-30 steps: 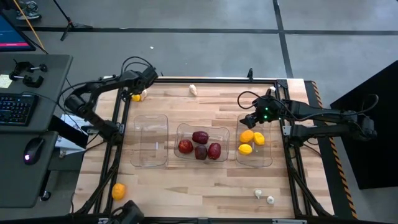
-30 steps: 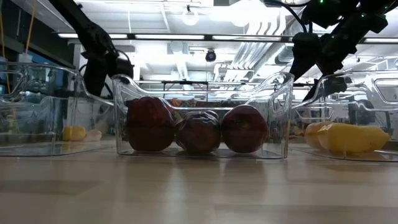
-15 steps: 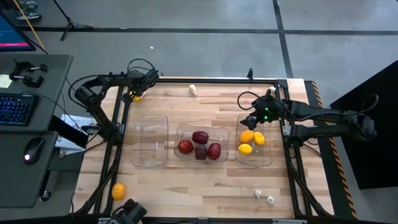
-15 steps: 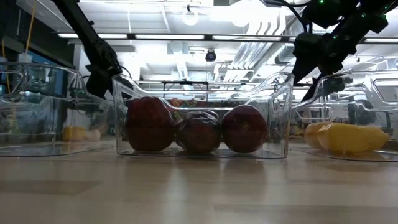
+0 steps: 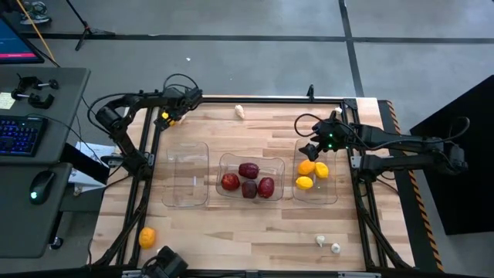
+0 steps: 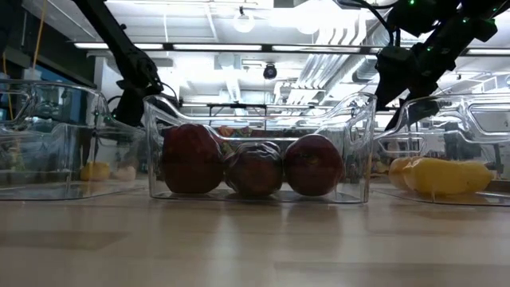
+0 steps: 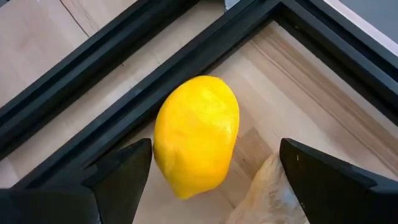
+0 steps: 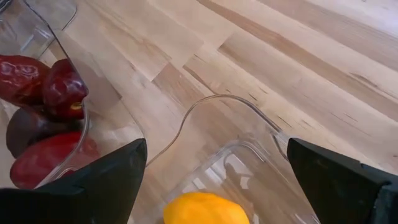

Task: Sort produce into baskets
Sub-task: Put the top yellow lemon into the right transparent bin

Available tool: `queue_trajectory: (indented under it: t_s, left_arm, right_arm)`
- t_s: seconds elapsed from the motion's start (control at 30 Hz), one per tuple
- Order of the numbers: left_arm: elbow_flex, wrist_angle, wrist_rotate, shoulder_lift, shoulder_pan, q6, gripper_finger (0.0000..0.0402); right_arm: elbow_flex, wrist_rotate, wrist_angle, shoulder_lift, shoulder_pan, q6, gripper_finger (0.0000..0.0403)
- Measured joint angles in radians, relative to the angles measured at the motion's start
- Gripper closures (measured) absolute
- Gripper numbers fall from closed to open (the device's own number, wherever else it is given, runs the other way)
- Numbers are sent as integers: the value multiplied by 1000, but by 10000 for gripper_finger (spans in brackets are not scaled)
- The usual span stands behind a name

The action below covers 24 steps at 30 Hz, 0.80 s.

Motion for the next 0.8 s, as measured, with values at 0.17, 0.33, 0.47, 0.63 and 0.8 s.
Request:
queue_trajectory:
  t_s: [0.17,0.33,0.47,0.63,0.8]
  left_arm:
    - [-1,-15,-48,-52,-5,42,61]
    - [-1,-87,-60,-66,6,-61,62]
    - [-24,-42,-67,-67,5,-67,61]
    - [-93,29,-5,-67,10,-71,61]
    - [-139,51,8,-67,10,-74,62]
  right_arm:
    - [0,0,0,0,0,0,24]
    - [0,0,0,0,0,-18,24]
    - [0,2,0,0,0,-19,24]
    - [0,9,0,0,0,-19,24]
    - [0,9,0,0,0,-19,24]
